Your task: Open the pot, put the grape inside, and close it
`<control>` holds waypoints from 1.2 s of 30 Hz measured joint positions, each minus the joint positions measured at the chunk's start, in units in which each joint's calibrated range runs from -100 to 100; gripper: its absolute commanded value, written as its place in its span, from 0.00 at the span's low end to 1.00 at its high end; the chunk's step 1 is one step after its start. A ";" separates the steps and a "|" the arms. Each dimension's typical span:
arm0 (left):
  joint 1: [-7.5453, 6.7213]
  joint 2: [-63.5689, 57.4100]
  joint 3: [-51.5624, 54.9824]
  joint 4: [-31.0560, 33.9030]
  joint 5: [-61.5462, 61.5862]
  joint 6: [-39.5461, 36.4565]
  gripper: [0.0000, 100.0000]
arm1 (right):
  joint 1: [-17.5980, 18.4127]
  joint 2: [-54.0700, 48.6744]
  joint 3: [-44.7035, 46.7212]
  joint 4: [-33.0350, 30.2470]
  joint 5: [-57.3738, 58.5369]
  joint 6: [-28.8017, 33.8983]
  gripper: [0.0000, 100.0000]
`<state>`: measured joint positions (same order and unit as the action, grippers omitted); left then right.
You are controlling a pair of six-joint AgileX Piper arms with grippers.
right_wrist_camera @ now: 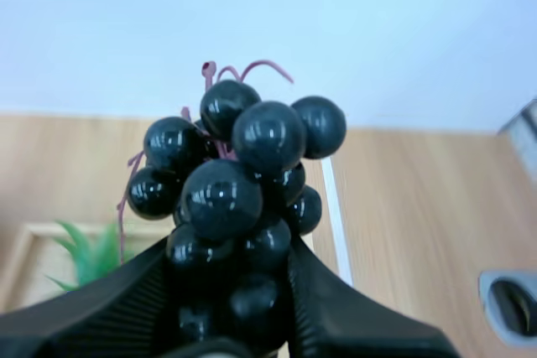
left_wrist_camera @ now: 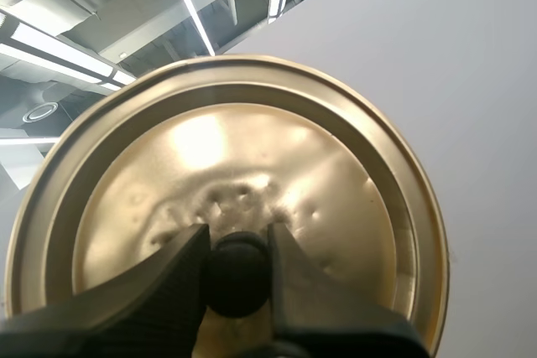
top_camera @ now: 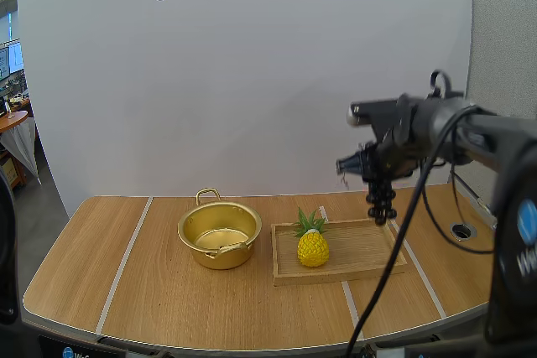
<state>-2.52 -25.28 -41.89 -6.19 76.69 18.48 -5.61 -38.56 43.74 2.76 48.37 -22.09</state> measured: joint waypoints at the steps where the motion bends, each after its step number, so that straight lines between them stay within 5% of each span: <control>1: 0.00 0.00 0.00 0.00 0.00 0.00 0.00 | 0.33 -0.71 -1.85 0.69 2.23 0.00 0.00; 13: 0.00 0.00 0.00 0.00 0.00 0.00 0.00 | 9.08 -1.92 -14.71 10.53 15.17 -3.75 0.00; 23: 0.00 0.00 0.00 0.00 0.00 0.00 0.00 | 19.21 1.93 -15.28 11.52 15.79 -3.75 0.00; 36: 0.00 0.00 0.00 0.00 0.00 0.00 0.00 | 24.78 10.32 -15.28 10.87 8.38 -3.00 0.00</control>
<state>-2.52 -25.28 -41.89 -6.19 76.69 18.48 19.17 -28.24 28.46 13.63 56.74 -25.09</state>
